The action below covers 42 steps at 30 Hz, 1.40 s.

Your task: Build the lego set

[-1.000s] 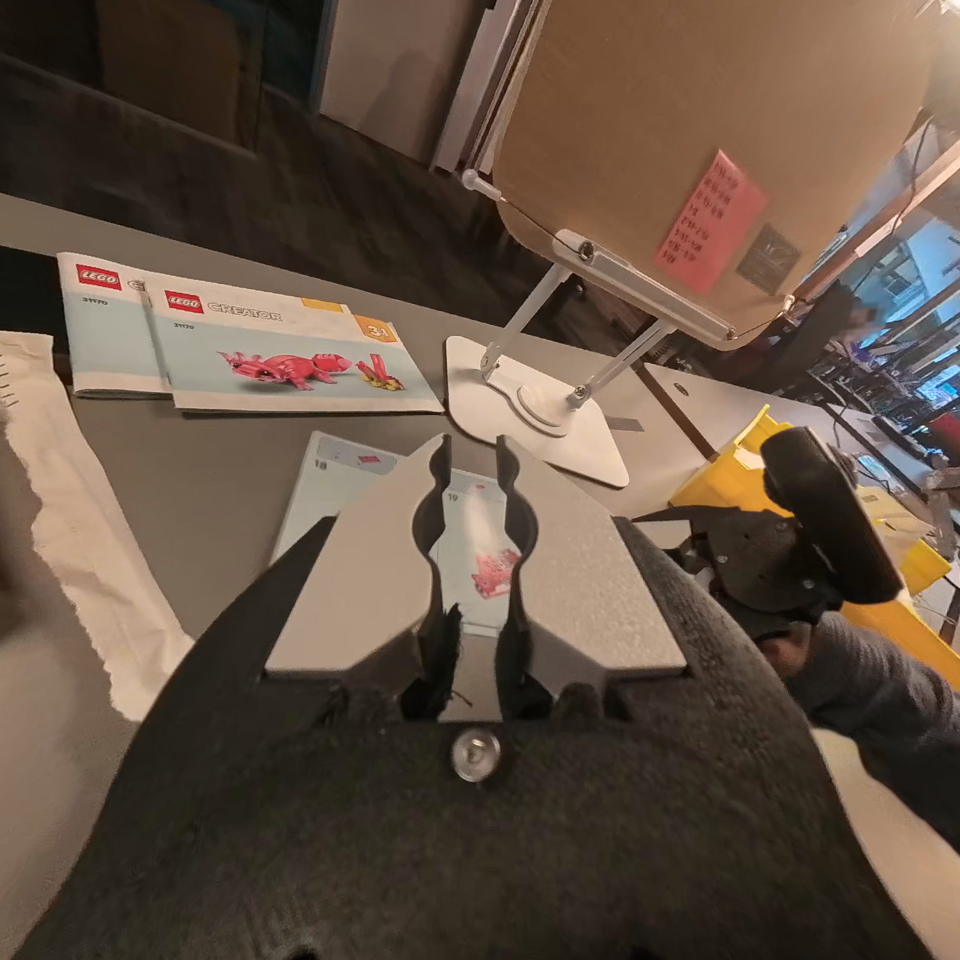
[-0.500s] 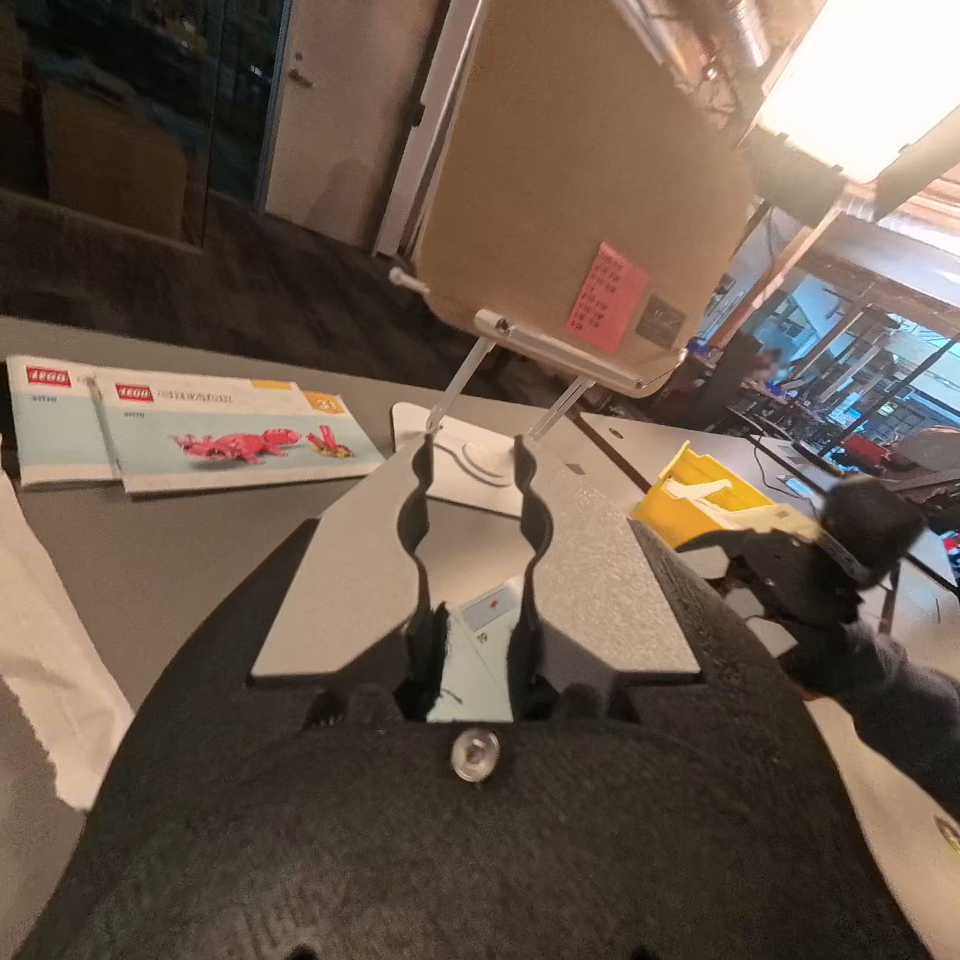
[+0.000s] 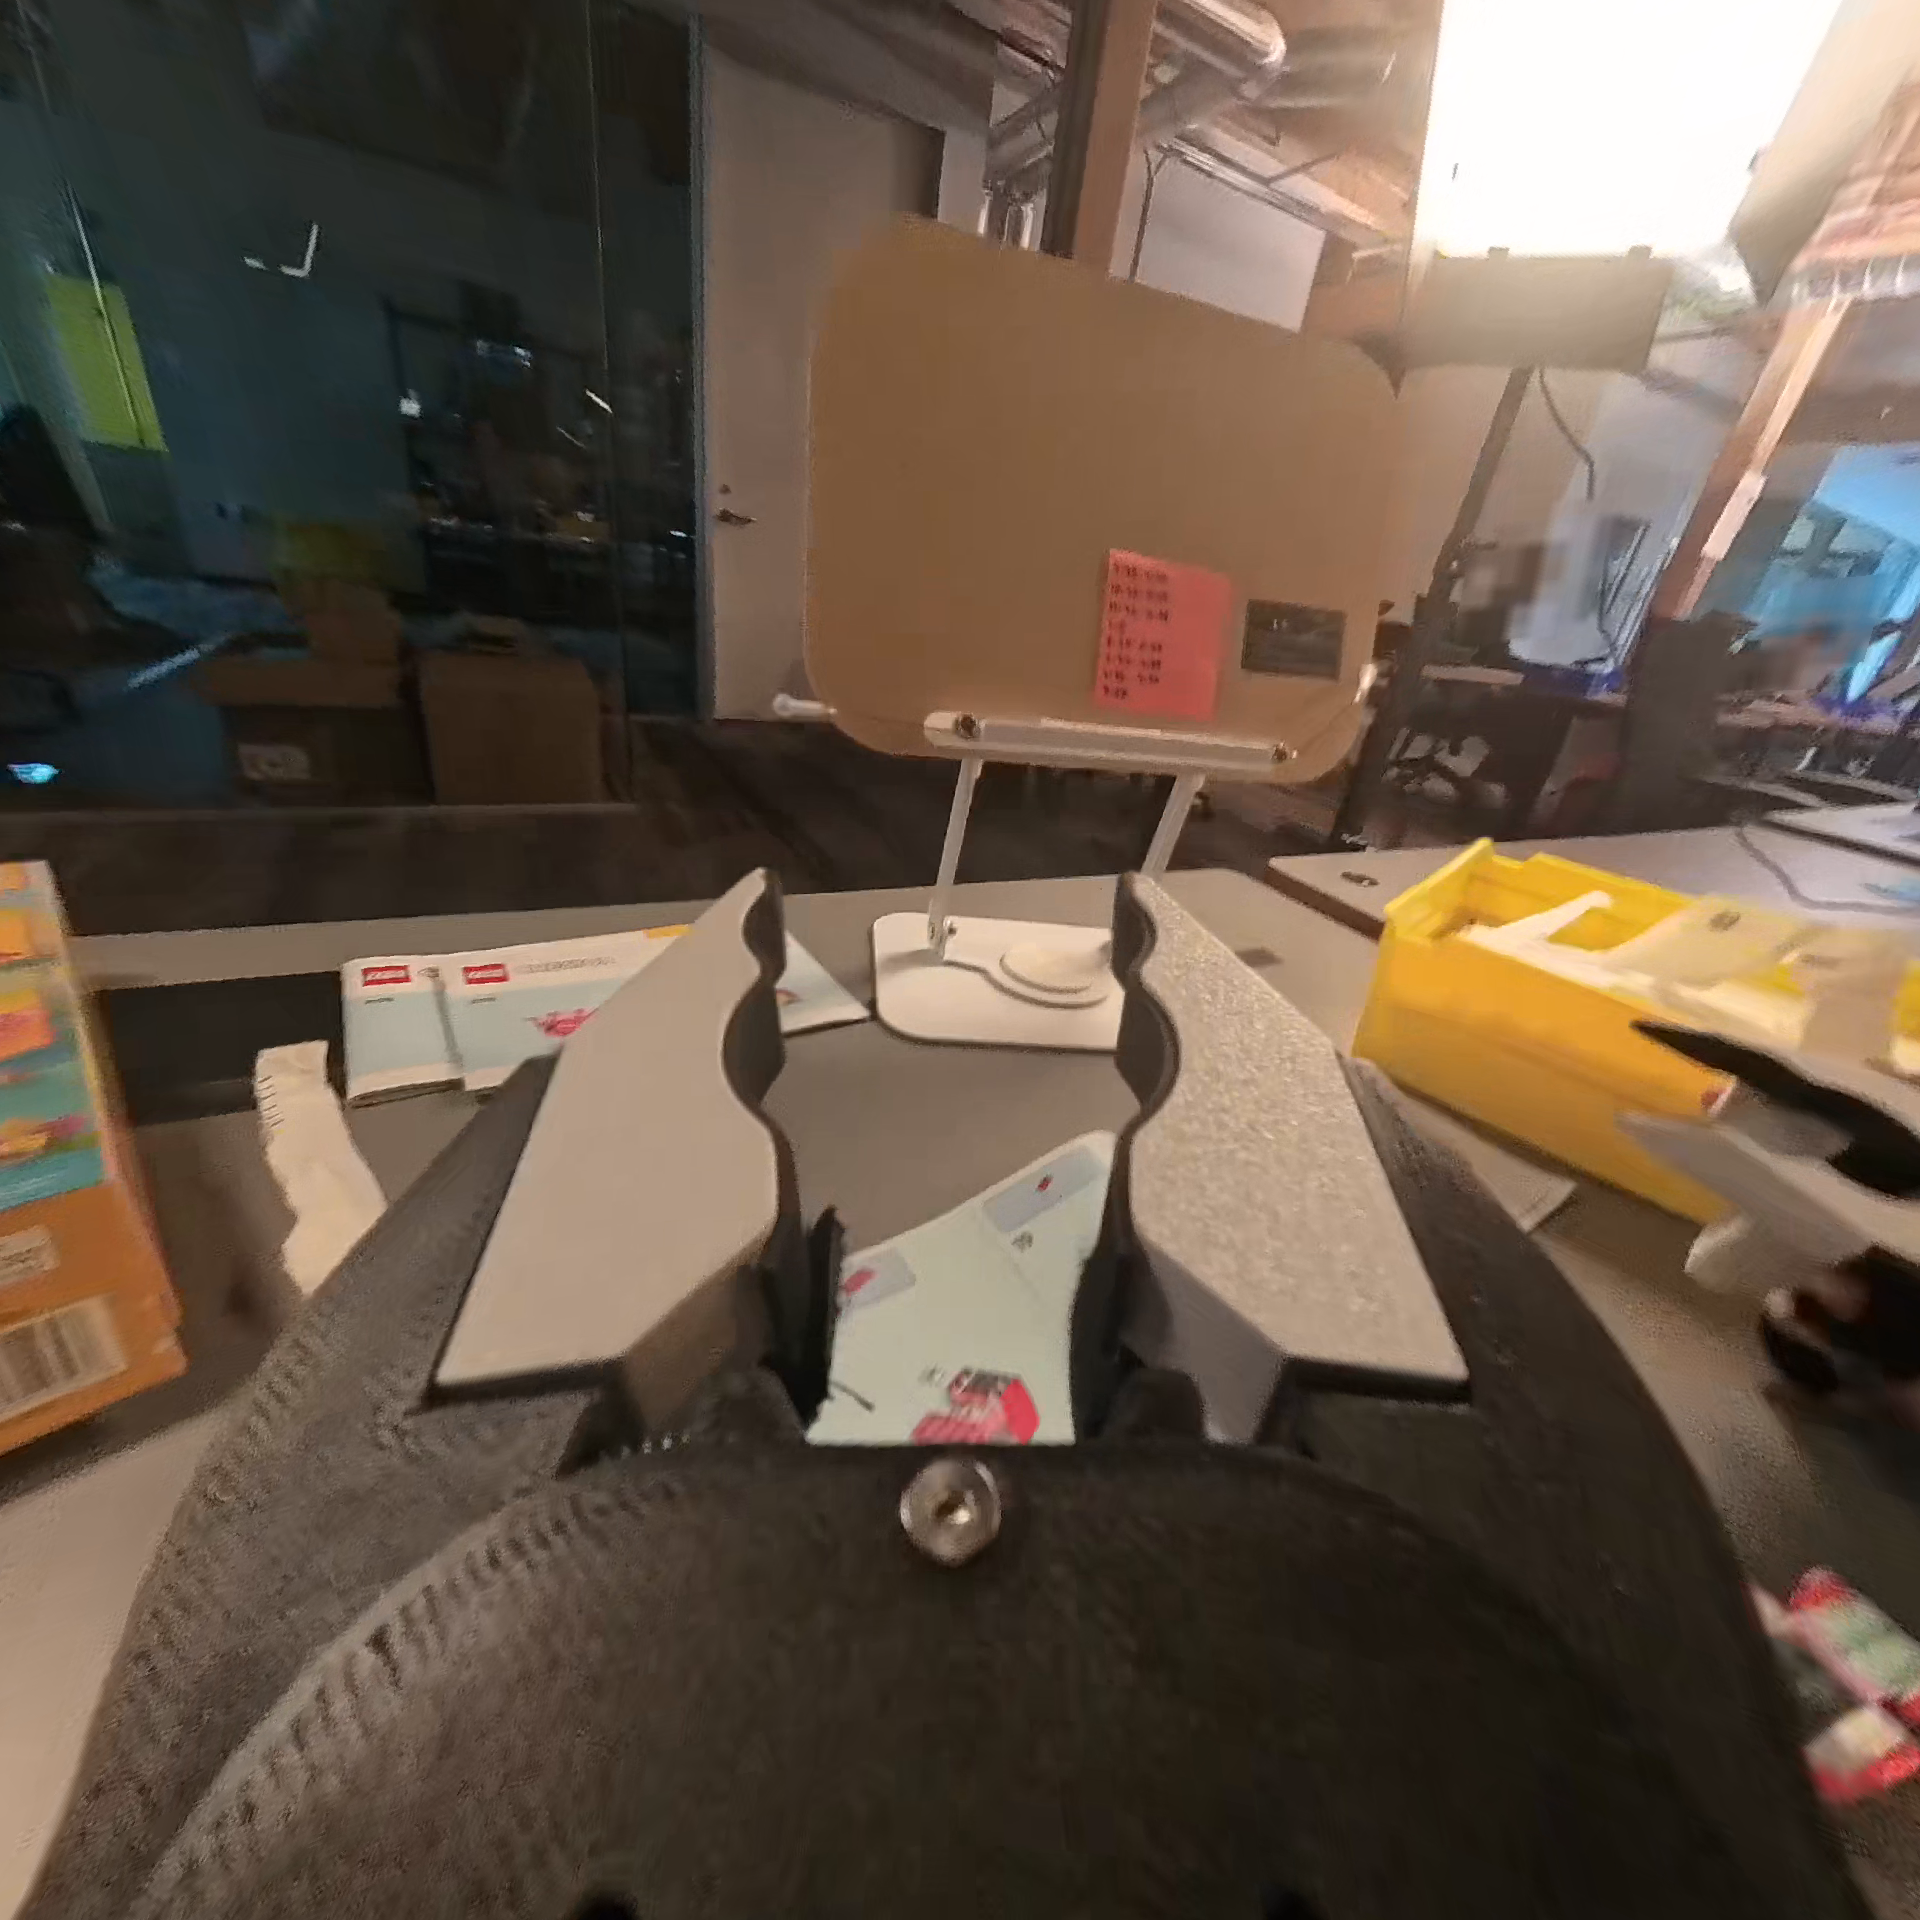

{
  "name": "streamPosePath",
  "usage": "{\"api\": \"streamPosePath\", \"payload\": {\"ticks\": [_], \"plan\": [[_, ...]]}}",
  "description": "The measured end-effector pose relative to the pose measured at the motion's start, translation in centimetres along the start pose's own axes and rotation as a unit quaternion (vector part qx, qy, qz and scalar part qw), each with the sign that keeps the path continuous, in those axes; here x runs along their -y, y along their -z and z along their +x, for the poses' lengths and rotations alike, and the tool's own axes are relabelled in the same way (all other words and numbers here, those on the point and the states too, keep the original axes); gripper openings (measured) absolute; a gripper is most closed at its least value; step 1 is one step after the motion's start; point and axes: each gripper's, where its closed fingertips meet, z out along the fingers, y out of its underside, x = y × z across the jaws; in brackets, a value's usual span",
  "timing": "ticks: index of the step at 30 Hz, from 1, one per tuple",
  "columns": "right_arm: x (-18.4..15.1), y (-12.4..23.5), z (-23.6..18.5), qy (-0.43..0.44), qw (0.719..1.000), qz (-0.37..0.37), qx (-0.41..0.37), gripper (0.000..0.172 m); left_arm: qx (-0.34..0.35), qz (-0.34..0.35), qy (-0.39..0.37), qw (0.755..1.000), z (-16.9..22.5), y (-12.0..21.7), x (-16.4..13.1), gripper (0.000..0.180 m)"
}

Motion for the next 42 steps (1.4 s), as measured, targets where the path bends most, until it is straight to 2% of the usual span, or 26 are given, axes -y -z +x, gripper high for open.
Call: {"api": "streamPosePath", "payload": {"ticks": [4,8,14,21,23,25,27,30,33,42], "plan": [[0.0,-0.2,-0.3,0.007,1.0,0.003,0.008,0.043,0.003,0.021,-0.036,0.999,1.1,2.3,-2.4,0.066],[0.0,-0.1,-0.5,0.0,1.0,0.007,0.022,0.041,-0.039,0.032,-0.008,0.999,3.1,3.1,-4.0,0.066],[0.1,0.1,-0.4,-0.022,0.999,0.012,0.029,0.038,-0.075,0.043,0.034,0.996,4.5,3.1,-3.8,0.065],[0.3,0.4,0.1,-0.045,0.999,0.018,0.023,0.038,-0.102,0.071,-0.012,0.992,7.6,3.9,-2.9,0.064],[0.3,0.4,0.0,-0.045,0.999,0.018,0.024,0.036,-0.137,0.086,-0.027,0.986,10.4,4.7,-2.5,0.066],[0.0,0.2,-0.2,-0.044,0.999,0.01,0.029,0.033,-0.2,0.092,-0.065,0.973,15.5,5.8,-2.8,0.066],[-0.1,0.1,-0.4,-0.04,0.999,0.005,0.034,0.032,-0.263,0.083,-0.127,0.953,20.9,7.2,-4.4,0.065],[-0.2,0.0,-0.7,-0.036,0.998,0.003,0.042,0.03,-0.3,0.1,-0.205,0.926,25.0,9.3,-5.9,0.052],[-0.2,-0.1,-1.0,-0.038,0.998,0.005,0.053,0.029,-0.329,0.084,-0.186,0.922,25.5,9.9,-6.6,0.049],[-0.1,-0.2,-1.4,-0.038,0.997,0.007,0.066,0.027,-0.311,0.054,-0.136,0.939,23.4,8.3,-7.2,0.048]]}}
